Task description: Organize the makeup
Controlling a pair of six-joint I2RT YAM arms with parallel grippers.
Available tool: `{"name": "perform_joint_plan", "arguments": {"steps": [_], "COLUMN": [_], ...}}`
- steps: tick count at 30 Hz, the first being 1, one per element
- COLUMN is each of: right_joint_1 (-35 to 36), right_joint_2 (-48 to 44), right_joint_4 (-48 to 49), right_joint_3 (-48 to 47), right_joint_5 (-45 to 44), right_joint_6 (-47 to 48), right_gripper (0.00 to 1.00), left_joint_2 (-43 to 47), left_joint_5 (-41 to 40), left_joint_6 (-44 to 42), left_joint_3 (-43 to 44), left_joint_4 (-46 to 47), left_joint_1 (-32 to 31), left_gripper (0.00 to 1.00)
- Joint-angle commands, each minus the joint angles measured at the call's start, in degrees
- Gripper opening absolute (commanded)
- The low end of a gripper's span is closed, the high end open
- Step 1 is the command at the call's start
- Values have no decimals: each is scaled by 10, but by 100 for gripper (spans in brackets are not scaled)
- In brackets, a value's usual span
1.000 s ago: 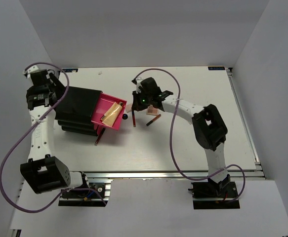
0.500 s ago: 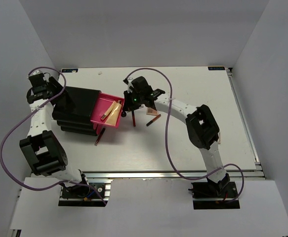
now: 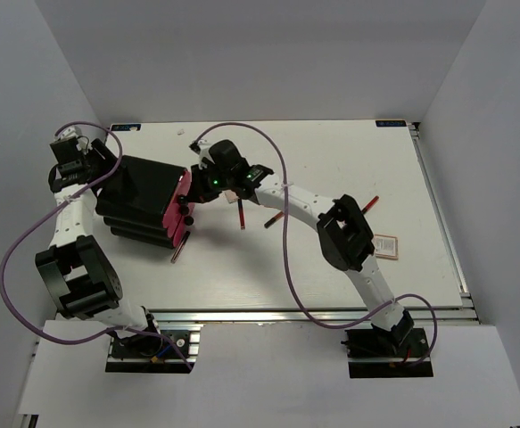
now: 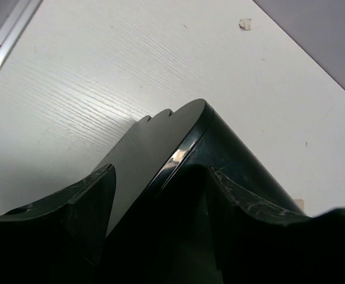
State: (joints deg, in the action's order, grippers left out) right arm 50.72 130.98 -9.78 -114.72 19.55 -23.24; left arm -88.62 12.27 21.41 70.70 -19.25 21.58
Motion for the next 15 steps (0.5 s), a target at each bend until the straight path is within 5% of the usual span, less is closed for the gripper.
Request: {"name": "perform_joint_plan", "arguments": {"steps": [1,9,15], "right_joint_1": [25,22,-27], "right_joint_2": [11,-3,-74], "right_joint_4": [80,132,180], "right_joint_3": [-51,0,128], "right_joint_5": [23,49,162], "right_joint_6": [-15,38,132], "right_gripper": [0,2,29], "left_joint_2": [-5,-8,-23], "left_joint_5": [57,38,16], "left_joint_6": [2,14,30], "left_joint_3": [-35,-33,-14], "left_joint_4": [-79,-83,-86], "left_joint_1": [-17,-16,-16], "left_gripper": [70,71,72]}}
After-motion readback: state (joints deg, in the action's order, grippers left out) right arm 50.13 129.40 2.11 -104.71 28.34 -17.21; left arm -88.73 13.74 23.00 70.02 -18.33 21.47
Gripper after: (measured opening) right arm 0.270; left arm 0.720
